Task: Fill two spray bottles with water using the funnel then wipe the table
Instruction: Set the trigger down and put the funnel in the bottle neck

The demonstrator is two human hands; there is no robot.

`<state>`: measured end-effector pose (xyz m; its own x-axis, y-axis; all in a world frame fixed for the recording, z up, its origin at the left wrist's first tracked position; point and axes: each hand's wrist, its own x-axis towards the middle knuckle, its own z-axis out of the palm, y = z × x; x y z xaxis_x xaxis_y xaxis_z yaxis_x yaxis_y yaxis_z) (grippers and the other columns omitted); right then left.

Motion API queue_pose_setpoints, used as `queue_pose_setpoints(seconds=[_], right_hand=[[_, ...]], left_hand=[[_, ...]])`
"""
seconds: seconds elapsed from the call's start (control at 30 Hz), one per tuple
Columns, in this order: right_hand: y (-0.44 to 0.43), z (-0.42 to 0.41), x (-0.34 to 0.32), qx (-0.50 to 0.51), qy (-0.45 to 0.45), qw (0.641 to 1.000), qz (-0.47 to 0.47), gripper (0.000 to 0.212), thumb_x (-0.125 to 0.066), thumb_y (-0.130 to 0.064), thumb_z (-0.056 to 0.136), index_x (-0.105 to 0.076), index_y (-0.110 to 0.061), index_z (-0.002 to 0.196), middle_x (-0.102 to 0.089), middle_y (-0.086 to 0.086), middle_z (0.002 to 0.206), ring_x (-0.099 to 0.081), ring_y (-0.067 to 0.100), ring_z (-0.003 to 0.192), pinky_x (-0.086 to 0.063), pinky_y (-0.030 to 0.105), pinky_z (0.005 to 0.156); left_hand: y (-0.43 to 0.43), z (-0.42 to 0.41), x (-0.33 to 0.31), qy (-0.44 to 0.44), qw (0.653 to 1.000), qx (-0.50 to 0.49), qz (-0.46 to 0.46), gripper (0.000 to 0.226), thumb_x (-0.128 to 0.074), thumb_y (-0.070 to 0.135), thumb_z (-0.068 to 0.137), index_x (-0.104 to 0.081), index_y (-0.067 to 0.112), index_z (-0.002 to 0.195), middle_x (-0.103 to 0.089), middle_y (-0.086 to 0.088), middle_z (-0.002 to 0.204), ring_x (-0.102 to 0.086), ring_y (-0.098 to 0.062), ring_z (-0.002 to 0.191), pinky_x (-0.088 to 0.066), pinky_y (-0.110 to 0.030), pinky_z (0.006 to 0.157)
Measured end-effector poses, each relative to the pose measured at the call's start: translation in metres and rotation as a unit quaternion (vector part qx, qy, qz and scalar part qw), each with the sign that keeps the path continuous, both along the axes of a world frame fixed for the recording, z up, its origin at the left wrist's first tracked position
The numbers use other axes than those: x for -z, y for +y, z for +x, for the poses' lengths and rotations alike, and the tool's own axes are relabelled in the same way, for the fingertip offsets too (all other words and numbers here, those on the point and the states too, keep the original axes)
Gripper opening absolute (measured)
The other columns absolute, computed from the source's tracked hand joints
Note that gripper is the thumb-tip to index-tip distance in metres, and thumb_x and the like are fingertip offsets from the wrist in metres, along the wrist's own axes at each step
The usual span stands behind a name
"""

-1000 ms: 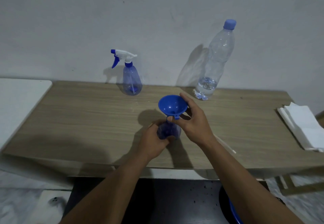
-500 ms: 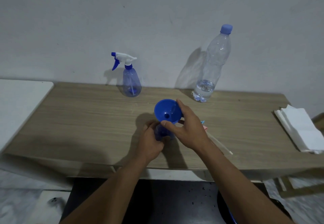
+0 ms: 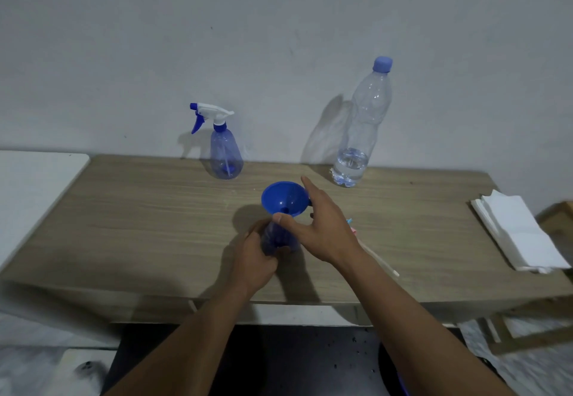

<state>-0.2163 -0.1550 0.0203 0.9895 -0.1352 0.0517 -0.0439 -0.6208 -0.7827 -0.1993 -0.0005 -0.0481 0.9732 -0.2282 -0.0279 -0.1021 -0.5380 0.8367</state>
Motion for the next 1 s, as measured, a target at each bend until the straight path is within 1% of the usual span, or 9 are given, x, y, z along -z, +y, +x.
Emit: queue_pose_setpoints(seconds=[0.13,0.27,0.4,0.47,0.57,0.77,0.83,0.9,1.0], right_hand=[[-0.011,-0.003,-0.007,0.017,-0.022,1.000,0.004,0.088,-0.064,-0.065,0.084,-0.027,-0.031,0.156,-0.036,-0.007,0.159,-0.041,0.011,0.141,-0.040,0.041,0.114],[-0.027,0.000,-0.023,0.016,-0.038,0.999,-0.010,0.082,-0.057,-0.066,0.087,-0.029,-0.031,0.155,-0.037,-0.008,0.158,-0.038,0.009,0.143,-0.039,0.041,0.115],[-0.051,0.009,-0.049,0.030,-0.069,0.997,-0.009,0.078,-0.058,-0.064,0.090,-0.031,-0.029,0.155,-0.038,-0.006,0.158,-0.039,0.009,0.142,-0.038,0.037,0.115],[-0.069,0.019,-0.065,0.042,-0.094,0.994,-0.029,0.075,-0.059,-0.058,0.092,-0.033,-0.025,0.154,-0.040,-0.003,0.156,-0.040,0.012,0.141,-0.038,0.038,0.115],[-0.099,0.039,-0.088,0.066,-0.132,0.987,-0.068,0.068,-0.061,-0.047,0.096,-0.034,-0.022,0.153,-0.041,0.000,0.155,-0.041,0.015,0.140,-0.035,0.028,0.108],[-0.155,0.094,-0.106,0.094,-0.175,0.978,-0.066,0.073,-0.066,-0.038,0.093,-0.029,-0.027,0.154,-0.039,-0.003,0.153,-0.035,0.005,0.132,-0.038,0.026,0.098],[-0.165,0.113,-0.104,0.087,-0.159,0.982,-0.061,0.081,-0.069,-0.039,0.092,-0.021,-0.030,0.157,-0.037,0.001,0.154,-0.040,0.013,0.133,-0.037,0.026,0.095],[-0.171,0.129,-0.101,0.071,-0.140,0.985,-0.068,0.086,-0.069,-0.037,0.093,-0.013,-0.034,0.158,-0.038,0.007,0.153,-0.047,0.024,0.132,-0.037,0.026,0.092],[-0.178,0.146,-0.100,0.052,-0.142,0.985,-0.088,0.083,-0.069,-0.032,0.094,-0.015,-0.035,0.157,-0.053,0.012,0.136,-0.058,0.026,0.115,-0.038,0.024,0.086]], left_hand=[[0.000,-0.014,0.012,-0.050,0.995,-0.090,0.011,0.046,-0.078,0.021,0.078,-0.061,0.019,0.121,-0.059,0.004,0.117,-0.058,-0.010,0.098,-0.036,-0.008,0.072],[-0.015,-0.047,0.022,-0.062,0.985,-0.159,-0.033,0.026,-0.078,0.018,0.079,-0.060,0.026,0.095,-0.057,0.009,0.091,-0.057,-0.006,0.079,-0.050,-0.031,0.071],[-0.060,-0.060,0.015,-0.056,0.992,-0.095,-0.052,0.021,-0.075,0.019,0.081,-0.057,0.029,0.082,-0.058,0.010,0.073,-0.056,-0.004,0.069,-0.045,-0.020,0.063],[-0.091,-0.049,0.002,-0.036,0.994,-0.077,-0.075,0.014,-0.073,0.024,0.083,-0.059,0.029,0.085,-0.063,0.009,0.077,-0.060,-0.004,0.074,-0.047,-0.022,0.066],[-0.141,-0.014,-0.023,-0.019,0.991,-0.075,-0.107,0.020,-0.072,0.028,0.085,-0.059,0.028,0.100,-0.064,0.013,0.094,-0.061,-0.005,0.089,-0.054,-0.031,0.079],[-0.212,0.078,-0.057,0.008,0.989,-0.089,-0.114,0.075,-0.080,0.036,0.079,-0.038,0.028,0.141,-0.051,0.006,0.134,-0.053,-0.017,0.122,-0.046,-0.030,0.095],[-0.230,0.109,-0.063,0.018,0.991,-0.084,-0.107,0.097,-0.084,0.042,0.073,-0.026,0.028,0.150,-0.040,0.002,0.150,-0.046,-0.021,0.132,-0.043,-0.036,0.103],[-0.240,0.133,-0.067,0.019,0.992,-0.073,-0.097,0.103,-0.083,0.047,0.071,-0.022,0.027,0.152,-0.037,-0.001,0.153,-0.042,-0.024,0.137,-0.040,-0.041,0.110],[-0.242,0.156,-0.071,-0.019,0.991,-0.040,-0.125,0.093,-0.086,0.031,0.070,-0.037,0.020,0.148,-0.053,-0.001,0.140,-0.053,-0.020,0.127,-0.045,-0.038,0.106]])
